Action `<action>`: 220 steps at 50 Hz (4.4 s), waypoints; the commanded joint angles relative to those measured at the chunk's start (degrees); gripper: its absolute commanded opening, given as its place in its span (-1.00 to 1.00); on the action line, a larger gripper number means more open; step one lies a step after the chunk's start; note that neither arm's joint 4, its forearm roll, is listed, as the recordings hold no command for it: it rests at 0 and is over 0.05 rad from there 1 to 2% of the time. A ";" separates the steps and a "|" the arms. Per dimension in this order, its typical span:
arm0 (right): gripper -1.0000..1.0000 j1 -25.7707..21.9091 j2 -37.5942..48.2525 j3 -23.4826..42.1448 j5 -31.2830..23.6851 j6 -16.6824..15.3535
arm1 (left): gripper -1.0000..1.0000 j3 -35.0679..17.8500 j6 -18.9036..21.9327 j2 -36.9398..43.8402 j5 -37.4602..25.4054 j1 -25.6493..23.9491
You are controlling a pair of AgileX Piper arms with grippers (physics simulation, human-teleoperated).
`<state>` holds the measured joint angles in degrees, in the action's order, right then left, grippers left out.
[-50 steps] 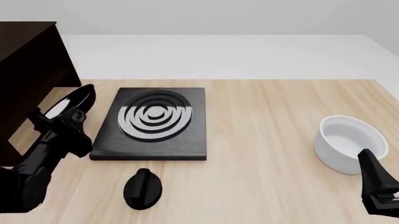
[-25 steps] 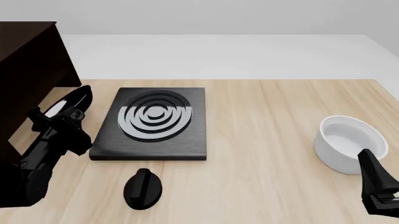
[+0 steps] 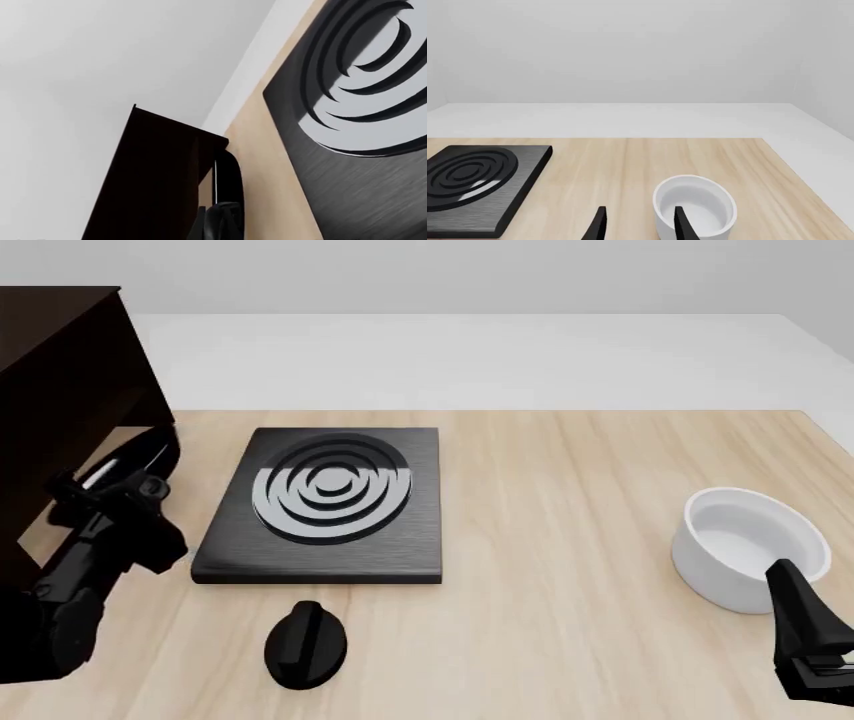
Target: Put the frying pan under the cabinet shelf.
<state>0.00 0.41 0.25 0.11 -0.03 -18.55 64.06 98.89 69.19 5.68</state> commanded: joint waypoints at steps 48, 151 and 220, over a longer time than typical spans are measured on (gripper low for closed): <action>1.00 0.01 0.01 0.00 0.00 0.00 | -1.00 -7.44 2.95 9.35 0.71 5.06; 1.00 0.00 0.01 0.00 0.00 -0.01 | 1.00 -13.09 1.00 20.38 -5.39 7.51; 1.00 -0.02 0.00 0.00 0.00 0.02 | 1.00 5.26 2.26 -15.98 -22.91 1.50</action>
<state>0.00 0.41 0.25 0.11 -0.02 -14.78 66.51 89.43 50.38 8.98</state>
